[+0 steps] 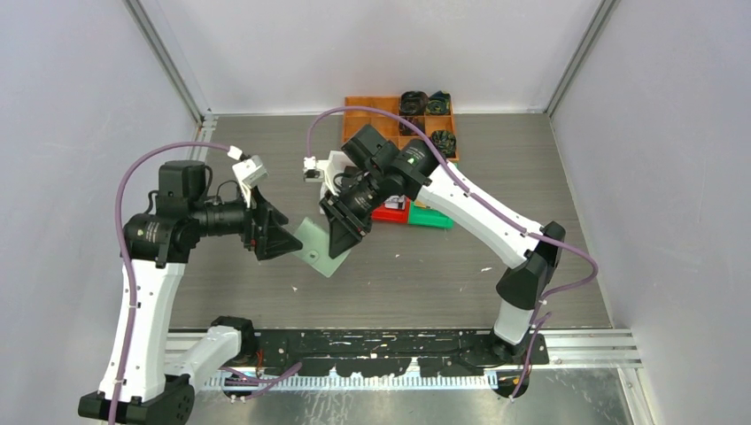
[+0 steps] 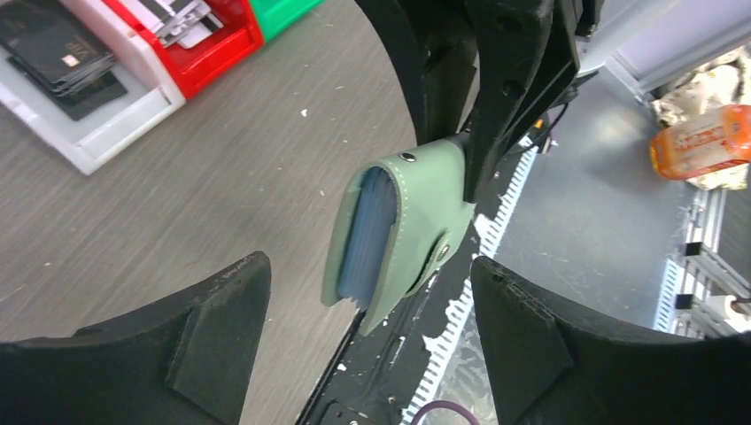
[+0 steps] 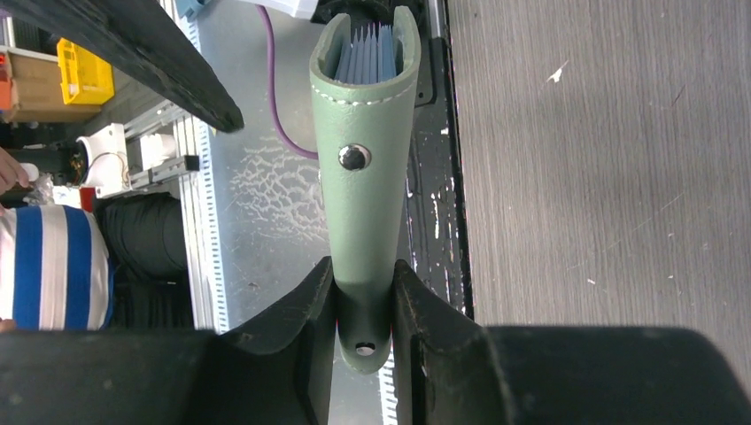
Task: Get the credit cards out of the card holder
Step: Open the card holder.
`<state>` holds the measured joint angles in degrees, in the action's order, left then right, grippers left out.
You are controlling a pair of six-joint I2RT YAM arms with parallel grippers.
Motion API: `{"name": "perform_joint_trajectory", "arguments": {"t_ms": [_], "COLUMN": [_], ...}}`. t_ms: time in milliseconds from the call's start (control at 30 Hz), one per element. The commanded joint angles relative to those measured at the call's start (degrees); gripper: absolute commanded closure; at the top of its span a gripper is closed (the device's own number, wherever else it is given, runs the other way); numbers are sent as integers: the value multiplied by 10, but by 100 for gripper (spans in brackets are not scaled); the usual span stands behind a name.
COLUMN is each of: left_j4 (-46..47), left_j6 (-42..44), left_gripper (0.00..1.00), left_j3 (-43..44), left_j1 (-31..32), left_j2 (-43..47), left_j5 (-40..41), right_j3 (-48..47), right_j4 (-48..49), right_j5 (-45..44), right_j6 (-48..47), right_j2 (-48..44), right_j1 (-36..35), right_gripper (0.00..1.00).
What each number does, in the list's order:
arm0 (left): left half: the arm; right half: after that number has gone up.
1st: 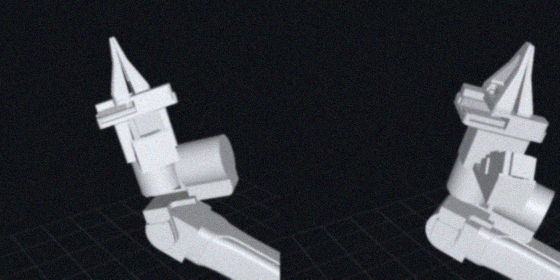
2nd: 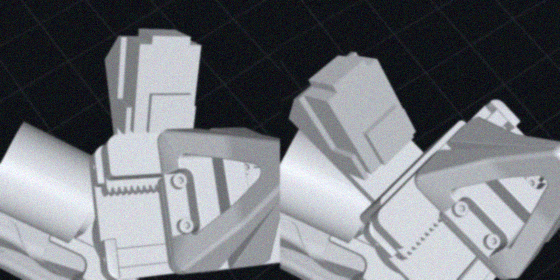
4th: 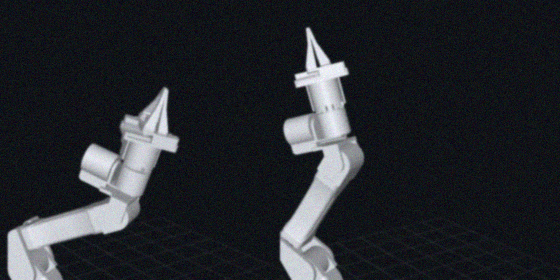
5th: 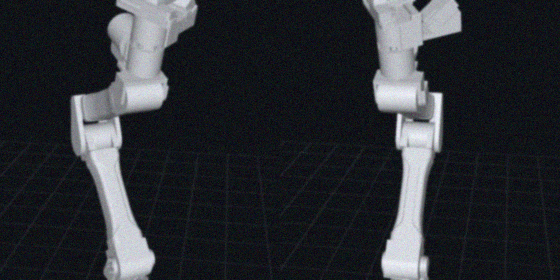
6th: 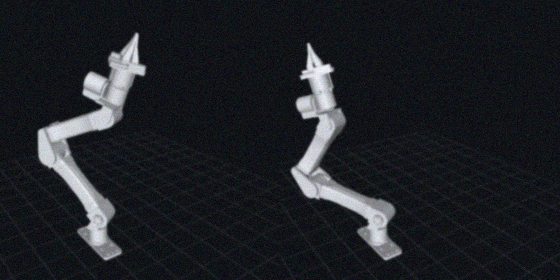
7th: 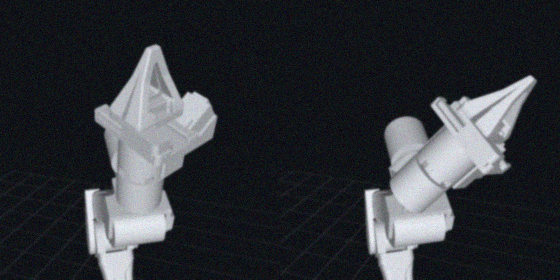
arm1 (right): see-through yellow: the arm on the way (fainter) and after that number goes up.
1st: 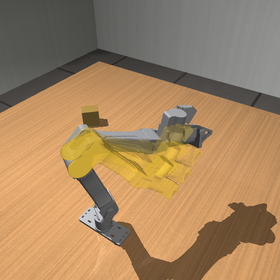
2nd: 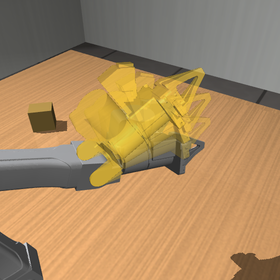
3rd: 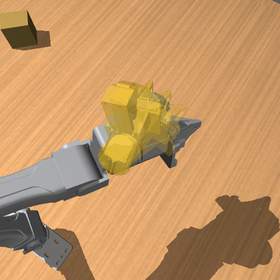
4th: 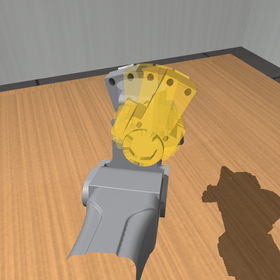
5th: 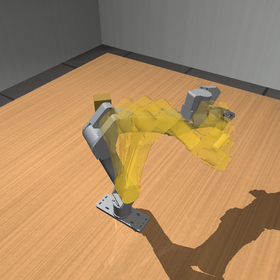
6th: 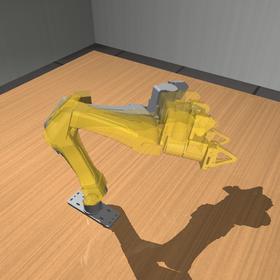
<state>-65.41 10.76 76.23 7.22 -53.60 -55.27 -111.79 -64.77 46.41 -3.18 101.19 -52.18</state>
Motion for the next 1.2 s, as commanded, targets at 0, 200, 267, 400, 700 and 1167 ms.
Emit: {"name": "perform_joint_trajectory", "arguments": {"t_ms": [0,200,267,400,700,1167], "left_j4": [2,-57,-75,-102,-136,172], "left_j6": [29,42,47,72,89,-179], "left_gripper": [16,11,11,14,67,100], "left_j3": [33,35,32,37,57,-37], "left_j1": [2,3,3,5,6,6], "left_j2": [7,-16,-20,-38,-55,44], "left_j5": [21,-57,-74,-68,-110,98], "right_j3": [15,1,-9,-37,-98,191], "right_j4": [30,37,38,19,-25,493], "right_j5": [20,40,42,45,40,-107], "right_j6": [-6,-18,-21,-38,-65,291], "right_j2": [-41,-38,-33,-17,16,-196], "right_j1": [-5,-17,-21,-31,-34,80], "right_gripper": [99,99,99,99,99,37]}}
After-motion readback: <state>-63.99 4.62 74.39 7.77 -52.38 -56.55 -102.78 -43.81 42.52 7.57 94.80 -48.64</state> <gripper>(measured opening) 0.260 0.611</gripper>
